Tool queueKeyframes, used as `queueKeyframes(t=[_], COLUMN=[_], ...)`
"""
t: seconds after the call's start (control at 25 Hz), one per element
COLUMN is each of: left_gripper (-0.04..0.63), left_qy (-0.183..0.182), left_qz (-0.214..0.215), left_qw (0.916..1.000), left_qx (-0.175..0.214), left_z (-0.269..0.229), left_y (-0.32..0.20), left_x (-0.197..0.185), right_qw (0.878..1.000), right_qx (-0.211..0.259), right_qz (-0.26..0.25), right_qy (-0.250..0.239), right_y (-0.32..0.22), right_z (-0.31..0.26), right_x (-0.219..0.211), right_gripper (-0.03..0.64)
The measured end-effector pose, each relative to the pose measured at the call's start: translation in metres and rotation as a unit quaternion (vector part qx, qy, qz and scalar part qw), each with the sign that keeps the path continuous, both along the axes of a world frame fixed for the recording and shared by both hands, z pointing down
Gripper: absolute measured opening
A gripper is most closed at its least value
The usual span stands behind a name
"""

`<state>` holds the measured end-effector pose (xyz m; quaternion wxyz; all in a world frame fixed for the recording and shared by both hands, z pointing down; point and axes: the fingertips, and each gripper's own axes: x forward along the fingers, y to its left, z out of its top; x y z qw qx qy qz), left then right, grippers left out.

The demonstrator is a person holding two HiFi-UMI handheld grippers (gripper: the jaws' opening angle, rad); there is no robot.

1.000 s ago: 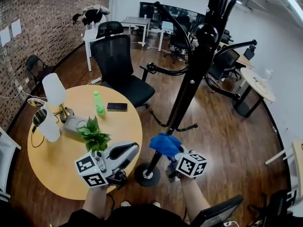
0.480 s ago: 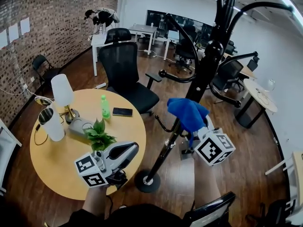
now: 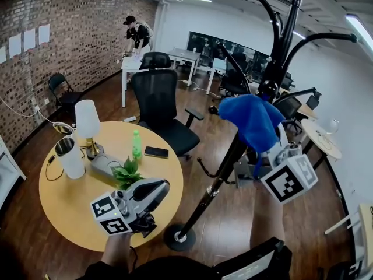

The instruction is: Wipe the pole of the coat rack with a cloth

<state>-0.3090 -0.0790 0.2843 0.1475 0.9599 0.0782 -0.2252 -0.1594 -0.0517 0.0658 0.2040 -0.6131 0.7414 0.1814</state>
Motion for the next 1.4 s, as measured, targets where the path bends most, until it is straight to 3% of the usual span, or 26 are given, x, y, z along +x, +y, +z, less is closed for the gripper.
queueKeyframes(t=[0.2, 0.36, 0.52, 0.64, 0.92, 1.2, 1.4], left_gripper=[0.002, 0.002, 0.002, 0.002, 0.002, 0.002, 0.002], left_qy=[0.004, -0.001, -0.006, -0.013, -0.042, -0.067, -0.074], left_qz=[-0.014, -0.020, -0.020, -0.016, 0.010, 0.044, 0.052], left_qw=[0.9998, 0.9998, 0.9998, 0.9998, 0.9989, 0.9963, 0.9953], left_qx=[0.012, 0.010, 0.006, -0.001, -0.020, -0.032, -0.034], left_z=[-0.006, -0.002, -0.002, 0.003, 0.020, 0.035, 0.039], left_y=[-0.004, -0.009, -0.011, -0.012, -0.008, 0.004, 0.008], left_x=[-0.010, -0.014, -0.012, -0.007, 0.022, 0.051, 0.060], right_qw=[0.995, 0.993, 1.000, 0.997, 0.987, 0.961, 0.919], right_qx=[0.050, 0.061, 0.015, -0.030, -0.082, -0.234, -0.358], right_qz=[-0.067, -0.080, -0.011, 0.036, 0.063, 0.076, 0.051], right_qy=[0.061, 0.066, -0.006, -0.056, -0.118, -0.123, -0.159], right_y=[0.026, 0.027, -0.008, -0.028, -0.014, -0.024, -0.025], right_z=[-0.028, -0.027, 0.004, 0.047, 0.143, 0.293, 0.391], right_x=[-0.062, -0.060, 0.003, 0.050, 0.089, 0.081, 0.070], right_gripper=[0.025, 0.025, 0.025, 0.025, 0.025, 0.025, 0.025])
